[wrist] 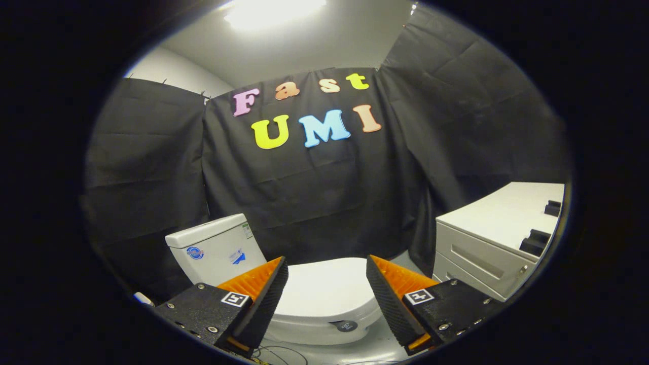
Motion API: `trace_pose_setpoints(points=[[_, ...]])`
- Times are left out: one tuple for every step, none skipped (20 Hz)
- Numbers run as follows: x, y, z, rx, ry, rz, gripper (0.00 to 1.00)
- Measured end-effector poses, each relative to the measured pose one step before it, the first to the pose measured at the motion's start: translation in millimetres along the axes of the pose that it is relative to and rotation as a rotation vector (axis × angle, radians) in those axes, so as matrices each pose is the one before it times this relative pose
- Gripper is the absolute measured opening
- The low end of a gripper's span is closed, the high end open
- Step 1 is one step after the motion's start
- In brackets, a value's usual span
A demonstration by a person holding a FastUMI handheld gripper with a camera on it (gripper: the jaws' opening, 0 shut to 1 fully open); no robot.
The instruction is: Open the toilet lid.
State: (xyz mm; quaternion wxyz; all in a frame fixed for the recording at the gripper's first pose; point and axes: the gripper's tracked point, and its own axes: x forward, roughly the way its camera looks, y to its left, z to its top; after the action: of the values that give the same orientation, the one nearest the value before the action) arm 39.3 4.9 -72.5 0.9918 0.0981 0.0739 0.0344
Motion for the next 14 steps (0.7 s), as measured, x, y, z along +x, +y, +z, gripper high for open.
trace_pose_setpoints(points=[[4.62, -2.69, -9.54, 0.01900, 0.02141, -0.00304, 0.96], [5.13, -2.44, -8.89, 0.02139, 0.02528, 0.00384, 0.95], [4.60, -2.09, -9.53, 0.02344, 0.02653, 0.00373, 0.95], [4.67, -1.81, -7.64, 0.02341, 0.02708, 0.00884, 0.95], [5.01, -3.07, -8.35, 0.02265, 0.02421, 0.00775, 0.95], [6.18, -4.47, -6.05, 0.02746, 0.02793, 0.00484, 0.96], [5.09, -4.61, -8.91, 0.03398, 0.02921, 0.00434, 0.96], [5.75, -5.07, -4.99, 0.04134, 0.02317, 0.00431, 0.96], [3.48, -5.33, -2.69, 0.04692, 0.01312, 0.00565, 0.96], [2.85, -3.19, -1.64, 0.03988, 0.00497, 0.00889, 0.96], [5.62, -4.83, -6.06, 0.03957, 0.01316, 0.00218, 0.94], [4.91, -5.67, -8.55, 0.02628, 0.02475, -0.00283, 0.94], [4.82, -6.42, -10.28, 0.02311, 0.02854, -0.00260, 0.94], [4.34, -6.01, -7.68, 0.02342, 0.02726, 0.00016, 0.94]])
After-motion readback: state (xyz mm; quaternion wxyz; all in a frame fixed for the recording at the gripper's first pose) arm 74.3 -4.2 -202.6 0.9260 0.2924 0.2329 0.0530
